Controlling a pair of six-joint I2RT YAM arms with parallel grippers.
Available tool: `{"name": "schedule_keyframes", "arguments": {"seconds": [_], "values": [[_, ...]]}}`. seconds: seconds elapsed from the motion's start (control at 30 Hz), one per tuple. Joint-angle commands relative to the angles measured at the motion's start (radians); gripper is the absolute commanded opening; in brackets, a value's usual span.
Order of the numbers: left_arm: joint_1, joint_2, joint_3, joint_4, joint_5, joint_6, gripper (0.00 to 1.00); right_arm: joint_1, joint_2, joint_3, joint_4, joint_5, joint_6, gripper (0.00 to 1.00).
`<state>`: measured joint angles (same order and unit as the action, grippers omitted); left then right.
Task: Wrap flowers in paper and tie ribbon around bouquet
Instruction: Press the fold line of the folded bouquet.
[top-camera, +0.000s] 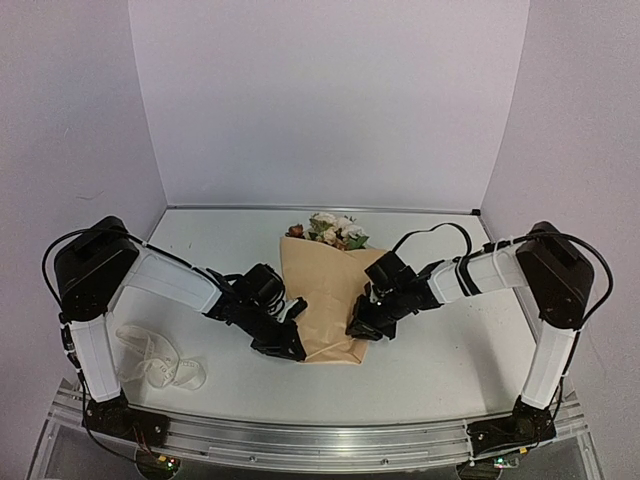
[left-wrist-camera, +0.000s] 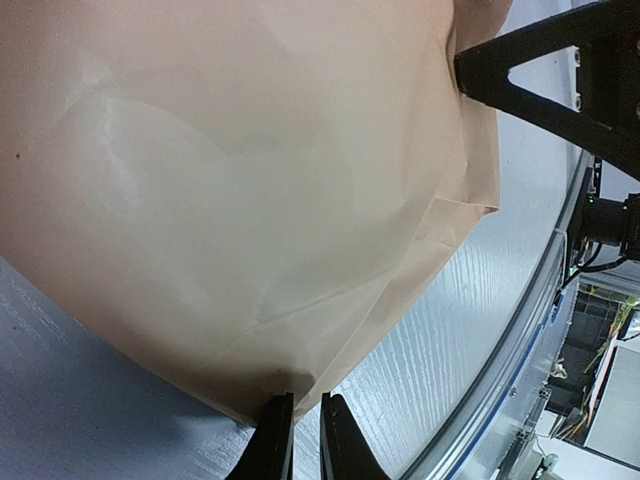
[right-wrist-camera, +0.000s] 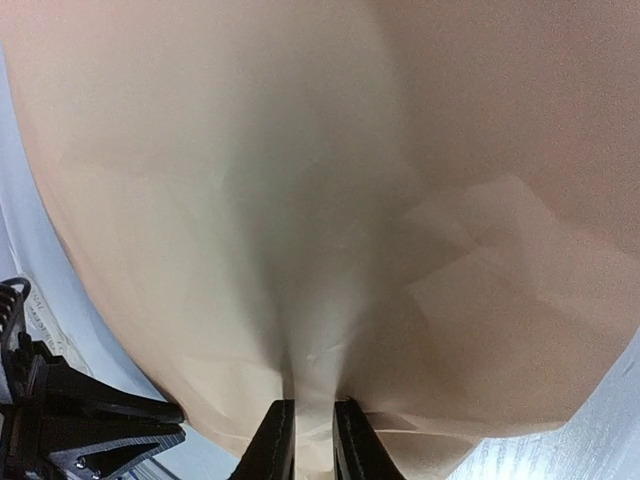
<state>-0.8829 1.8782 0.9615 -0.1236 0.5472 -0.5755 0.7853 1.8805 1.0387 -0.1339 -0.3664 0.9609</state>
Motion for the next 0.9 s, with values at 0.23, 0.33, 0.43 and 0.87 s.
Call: {"name": "schedule_keyframes", "arguments": {"seconds": [0.23,0.33,0.43,0.87], "values": [[-0.007,-0.011,0.016,-0.021,-0.015,0.005,0.12,0.062,-0.176,-0.031,-0.131,-0.028,-0.069,0.18],[-0.007,-0.011,0.016,-0.021,-0.016,0.005,0.12,0.073,-0.193,-0.082,-0.113,-0.013,-0.061,0.18],[-0.008,-0.013,0.018,-0.022,-0.017,0.007,0.11,0.074,-0.178,-0.112,-0.082,-0.018,-0.047,0.18],[-0.007,-0.050,0.039,-0.035,-0.033,0.007,0.12,0.081,-0.126,-0.153,-0.021,-0.002,-0.013,0.17]]}}
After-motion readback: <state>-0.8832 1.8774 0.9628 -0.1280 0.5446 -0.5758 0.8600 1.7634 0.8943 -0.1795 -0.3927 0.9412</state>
